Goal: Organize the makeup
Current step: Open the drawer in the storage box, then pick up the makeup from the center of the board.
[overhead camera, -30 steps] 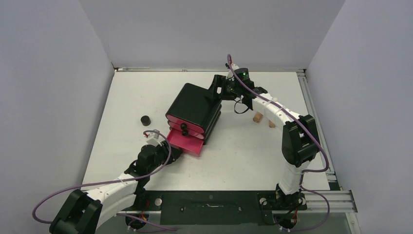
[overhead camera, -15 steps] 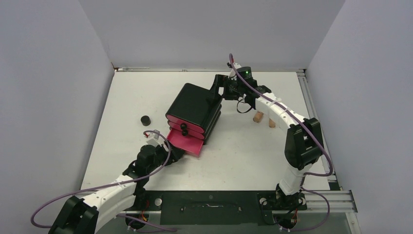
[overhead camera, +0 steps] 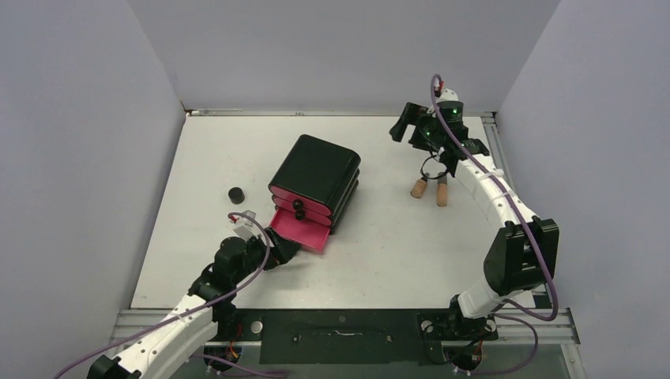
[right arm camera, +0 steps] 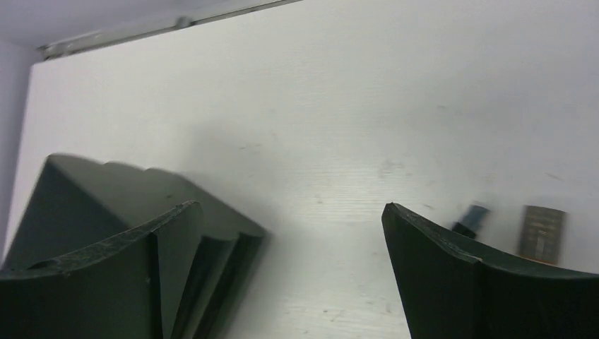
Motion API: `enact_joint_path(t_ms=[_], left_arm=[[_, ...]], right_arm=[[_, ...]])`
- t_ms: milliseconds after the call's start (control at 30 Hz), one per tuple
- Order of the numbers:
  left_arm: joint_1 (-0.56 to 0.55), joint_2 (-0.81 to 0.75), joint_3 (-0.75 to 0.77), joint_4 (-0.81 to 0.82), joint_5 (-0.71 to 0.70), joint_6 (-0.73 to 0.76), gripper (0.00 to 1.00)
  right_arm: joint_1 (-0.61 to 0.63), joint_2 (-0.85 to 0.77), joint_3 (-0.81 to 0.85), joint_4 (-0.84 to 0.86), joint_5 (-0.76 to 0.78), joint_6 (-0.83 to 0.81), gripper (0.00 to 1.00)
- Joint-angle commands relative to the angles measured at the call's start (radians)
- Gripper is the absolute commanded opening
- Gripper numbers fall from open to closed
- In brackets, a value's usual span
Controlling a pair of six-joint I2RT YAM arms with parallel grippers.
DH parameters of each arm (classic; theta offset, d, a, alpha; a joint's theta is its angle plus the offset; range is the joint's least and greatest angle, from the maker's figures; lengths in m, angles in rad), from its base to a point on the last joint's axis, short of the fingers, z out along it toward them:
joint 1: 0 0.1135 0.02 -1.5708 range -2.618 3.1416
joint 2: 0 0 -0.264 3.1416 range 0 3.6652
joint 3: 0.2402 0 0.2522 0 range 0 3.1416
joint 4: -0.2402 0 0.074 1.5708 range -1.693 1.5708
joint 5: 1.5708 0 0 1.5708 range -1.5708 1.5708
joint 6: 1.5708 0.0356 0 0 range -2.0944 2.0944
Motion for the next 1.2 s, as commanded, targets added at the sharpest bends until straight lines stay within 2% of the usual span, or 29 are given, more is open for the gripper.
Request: enact_joint_path(t_ms=[0, 200, 333, 533, 767, 867, 1167], left_arm=[[0.001, -0.1, 0.066, -0.087, 0.021, -0.013, 0.85], [0.001, -0.181, 0.079, -0.136, 0.025, -0.041, 0.88], [0.001, -0.197, 0.089, -0.143, 0.038, -0.049, 0.89], [0.002, -0.196, 0.119, -0.171, 0.066, -0.026, 0.89], [0.002, -0.194, 0.15, -0.215, 0.061, -0.001, 0.89], [0.002, -0.199, 0.141, -0.211, 0.061, -0.013, 0.89], [0.002, -0.224, 0.121, -0.224, 0.067, -0.028, 0.89]], right_arm=[[-0.11, -0.005, -0.047, -0.035, 0.196, 0.016, 0.96], [-0.254, 0.138, 0.017, -0.154, 0.163, -0.023, 0.92], [-0.291, 0.229, 0.04, -0.202, 0.181, -0.043, 0.85], [-0.303, 0.313, 0.036, -0.185, 0.179, -0.071, 0.73], [-0.302, 0.366, 0.063, -0.204, 0.215, -0.116, 0.67], [-0.302, 0.379, 0.06, -0.201, 0.202, -0.13, 0.59], [-0.302, 0.357, 0.029, -0.149, 0.211, -0.114, 0.54]])
